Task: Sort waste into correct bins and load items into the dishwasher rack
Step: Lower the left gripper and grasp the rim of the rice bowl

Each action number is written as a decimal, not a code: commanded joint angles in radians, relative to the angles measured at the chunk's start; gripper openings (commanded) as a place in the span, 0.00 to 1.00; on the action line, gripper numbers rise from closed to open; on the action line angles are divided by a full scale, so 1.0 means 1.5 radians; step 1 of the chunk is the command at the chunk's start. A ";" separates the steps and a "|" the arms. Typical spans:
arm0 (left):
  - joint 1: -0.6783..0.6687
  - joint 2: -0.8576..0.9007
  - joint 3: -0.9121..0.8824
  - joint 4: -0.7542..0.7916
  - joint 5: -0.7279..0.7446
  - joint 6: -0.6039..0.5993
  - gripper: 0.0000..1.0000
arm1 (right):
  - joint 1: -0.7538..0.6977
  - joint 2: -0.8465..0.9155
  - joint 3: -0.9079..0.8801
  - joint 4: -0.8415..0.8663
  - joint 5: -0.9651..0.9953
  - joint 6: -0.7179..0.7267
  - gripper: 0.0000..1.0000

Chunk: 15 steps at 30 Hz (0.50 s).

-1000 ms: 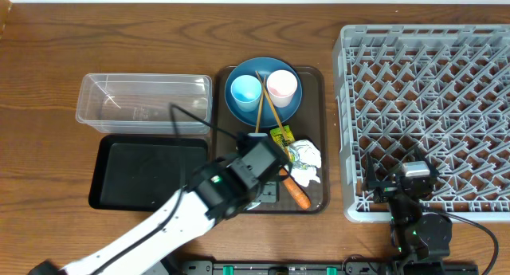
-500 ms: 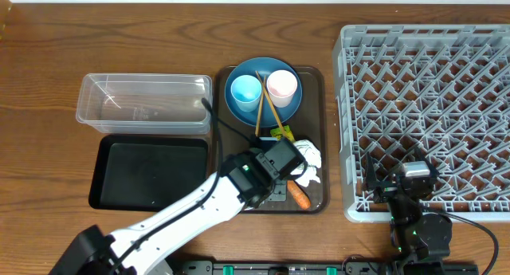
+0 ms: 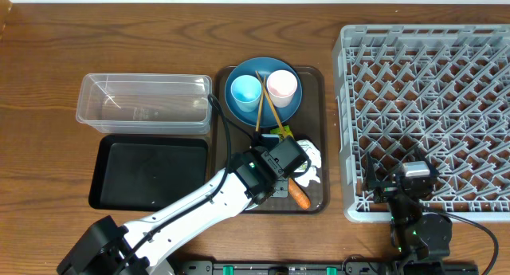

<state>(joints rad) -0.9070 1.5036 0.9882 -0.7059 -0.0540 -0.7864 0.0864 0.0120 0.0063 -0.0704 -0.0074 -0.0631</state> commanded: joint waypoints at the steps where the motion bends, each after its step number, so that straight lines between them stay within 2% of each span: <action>1: -0.002 0.004 -0.013 0.004 -0.030 -0.003 0.37 | 0.004 -0.005 -0.001 -0.003 0.000 -0.009 0.99; 15: -0.002 0.034 -0.013 0.013 -0.030 -0.003 0.37 | 0.004 -0.005 -0.001 -0.003 0.000 -0.009 0.99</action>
<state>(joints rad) -0.9070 1.5223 0.9874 -0.6861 -0.0788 -0.7864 0.0864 0.0120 0.0063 -0.0704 -0.0074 -0.0631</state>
